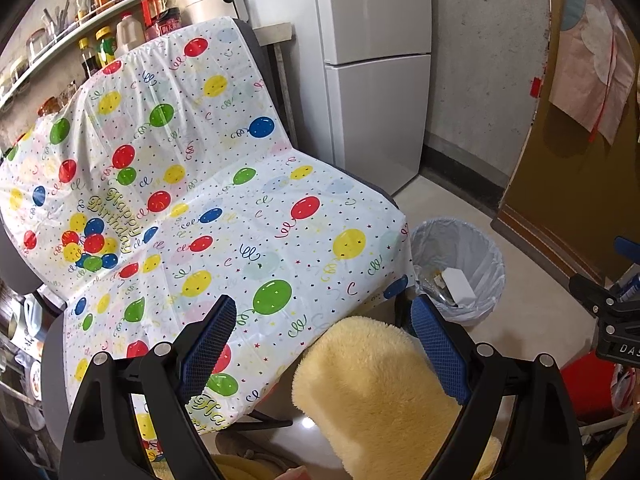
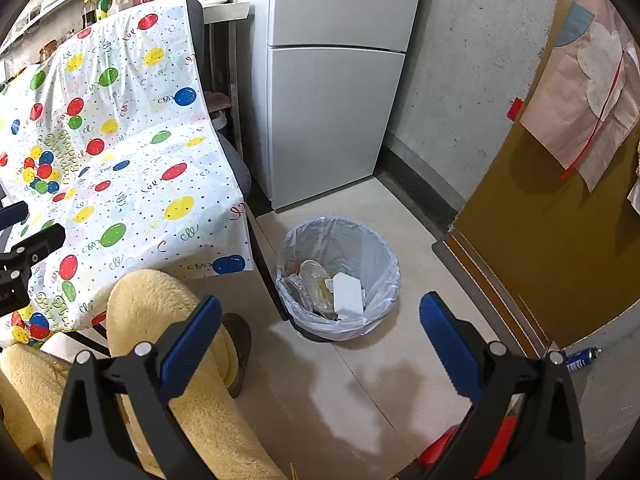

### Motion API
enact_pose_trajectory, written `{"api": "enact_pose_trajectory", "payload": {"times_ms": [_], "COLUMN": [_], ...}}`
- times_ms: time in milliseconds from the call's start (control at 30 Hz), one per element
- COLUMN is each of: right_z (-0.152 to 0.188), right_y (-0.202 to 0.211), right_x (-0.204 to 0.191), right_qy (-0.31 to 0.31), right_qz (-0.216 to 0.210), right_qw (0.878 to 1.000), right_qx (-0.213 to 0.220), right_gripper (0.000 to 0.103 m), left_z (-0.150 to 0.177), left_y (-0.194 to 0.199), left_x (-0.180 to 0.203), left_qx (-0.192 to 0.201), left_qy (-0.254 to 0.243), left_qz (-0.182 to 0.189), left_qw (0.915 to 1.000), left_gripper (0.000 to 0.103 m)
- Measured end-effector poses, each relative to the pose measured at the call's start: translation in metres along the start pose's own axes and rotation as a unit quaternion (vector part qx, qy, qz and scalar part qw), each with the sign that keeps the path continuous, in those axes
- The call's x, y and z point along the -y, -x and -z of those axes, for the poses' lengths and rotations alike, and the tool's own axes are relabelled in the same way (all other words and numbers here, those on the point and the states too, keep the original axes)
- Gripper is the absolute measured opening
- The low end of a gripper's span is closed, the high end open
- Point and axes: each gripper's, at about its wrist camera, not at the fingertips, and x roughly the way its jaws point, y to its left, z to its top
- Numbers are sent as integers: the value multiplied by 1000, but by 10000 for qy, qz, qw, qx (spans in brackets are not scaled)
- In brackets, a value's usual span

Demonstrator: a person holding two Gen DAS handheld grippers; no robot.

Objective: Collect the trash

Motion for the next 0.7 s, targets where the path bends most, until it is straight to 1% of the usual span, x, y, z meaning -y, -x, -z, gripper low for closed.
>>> {"api": "enact_pose_trajectory", "payload": {"times_ms": [700], "right_z": [0], "right_y": [-2], "right_x": [-1], "right_qy": [12], "right_qz": [-17], "right_qw": [10000], "right_qx": [-15], "right_gripper": [97], "left_z": [0], "left_y": [2], "left_x": [-2], "left_qx": [6], "left_qy": [19], "left_qz": [23], "left_qw": [10000], "left_gripper": [89]}}
